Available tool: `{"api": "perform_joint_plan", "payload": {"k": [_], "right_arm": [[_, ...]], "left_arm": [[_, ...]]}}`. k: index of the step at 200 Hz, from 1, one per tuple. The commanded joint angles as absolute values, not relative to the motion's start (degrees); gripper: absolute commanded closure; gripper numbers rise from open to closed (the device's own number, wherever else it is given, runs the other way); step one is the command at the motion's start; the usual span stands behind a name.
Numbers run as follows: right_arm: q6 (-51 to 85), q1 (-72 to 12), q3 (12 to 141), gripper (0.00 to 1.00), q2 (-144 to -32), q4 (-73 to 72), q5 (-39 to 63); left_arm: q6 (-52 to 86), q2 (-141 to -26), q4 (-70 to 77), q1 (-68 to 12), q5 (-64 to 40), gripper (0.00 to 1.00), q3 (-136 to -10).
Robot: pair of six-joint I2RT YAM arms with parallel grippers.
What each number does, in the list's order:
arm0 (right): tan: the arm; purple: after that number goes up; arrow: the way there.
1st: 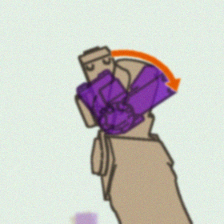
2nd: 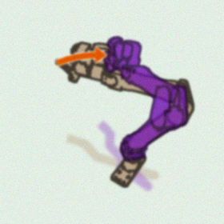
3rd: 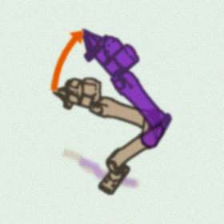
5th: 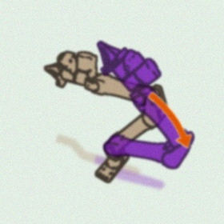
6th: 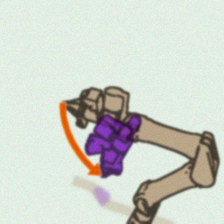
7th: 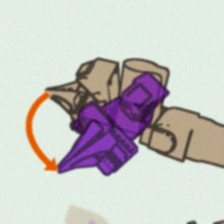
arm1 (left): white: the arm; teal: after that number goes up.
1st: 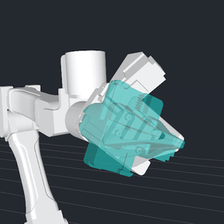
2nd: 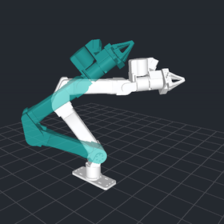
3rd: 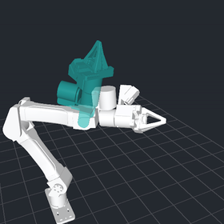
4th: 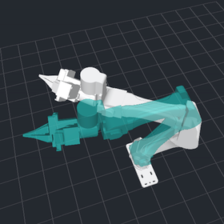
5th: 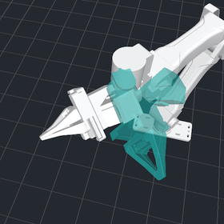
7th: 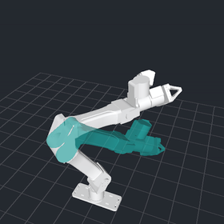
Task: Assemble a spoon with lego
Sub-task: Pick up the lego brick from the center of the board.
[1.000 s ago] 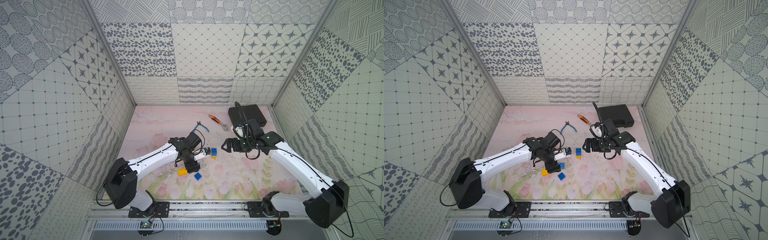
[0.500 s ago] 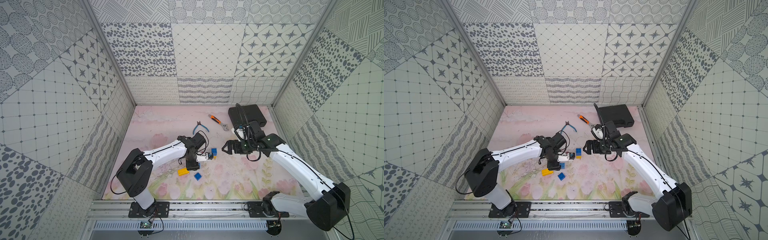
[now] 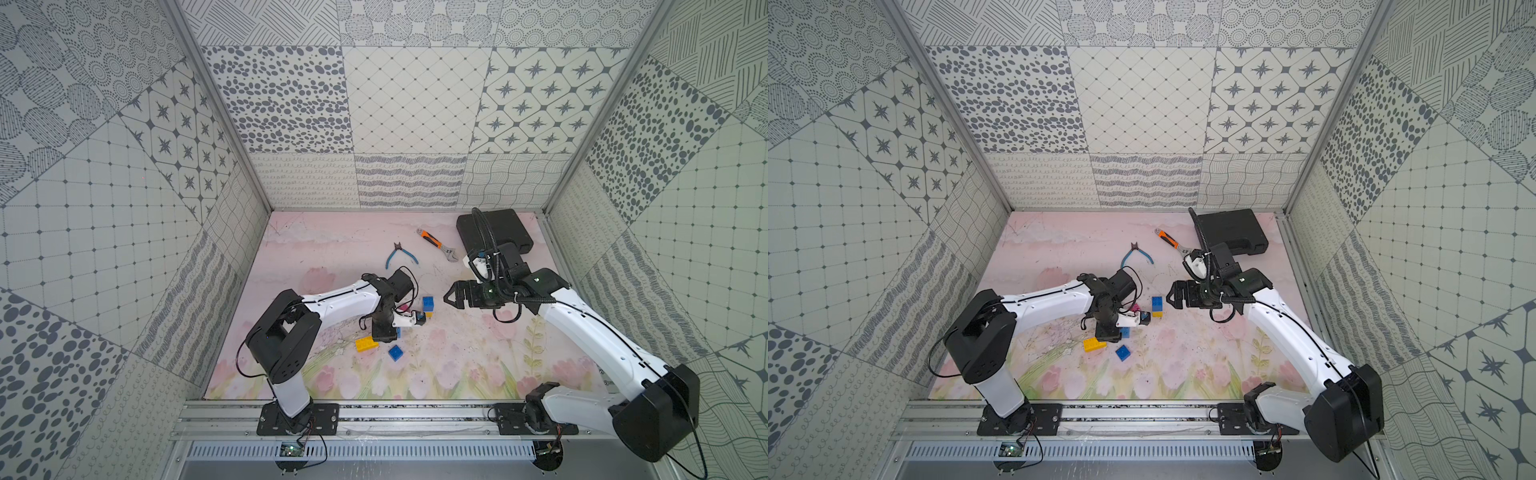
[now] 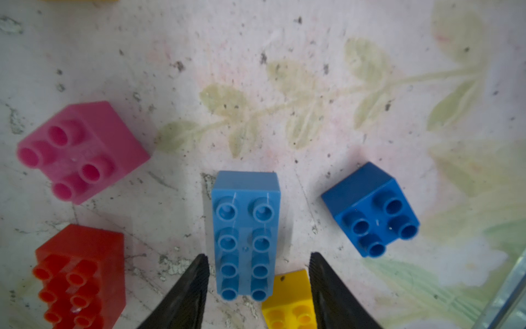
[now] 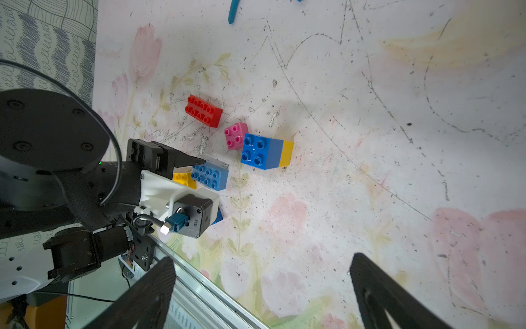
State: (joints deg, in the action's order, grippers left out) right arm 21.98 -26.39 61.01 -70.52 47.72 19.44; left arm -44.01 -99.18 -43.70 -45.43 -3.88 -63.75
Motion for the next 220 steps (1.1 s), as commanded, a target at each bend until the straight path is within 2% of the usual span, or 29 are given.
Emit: {"api": "perform_joint_plan", "payload": {"k": [1,90,129,187,220], "right_arm": [[20.75,-26.15,60.34,0.02,-69.17,45.75,19.16],[21.18,-25.96,59.28,0.02,-69.63,44.64,18.58],[20.94,-25.79,58.89,0.02,-69.52,44.76,17.96],[21.09,-25.60,58.81,0.02,-69.25,44.58,17.26],[21.03,-25.21,58.97,0.02,-69.08,44.71,17.15]], "left_arm": [[-44.78,-99.17,-42.41,-45.70,-4.00,0.43,-63.59],[-43.86,-101.33,-41.88,-46.10,-3.19,0.53,-64.16],[-43.69,-101.51,-41.77,-46.39,-3.25,0.59,-64.08],[-42.30,-100.73,-42.19,-46.57,-3.29,0.74,-65.15],[-41.55,-97.53,-43.20,-46.66,-0.72,0.76,-65.11]]}}
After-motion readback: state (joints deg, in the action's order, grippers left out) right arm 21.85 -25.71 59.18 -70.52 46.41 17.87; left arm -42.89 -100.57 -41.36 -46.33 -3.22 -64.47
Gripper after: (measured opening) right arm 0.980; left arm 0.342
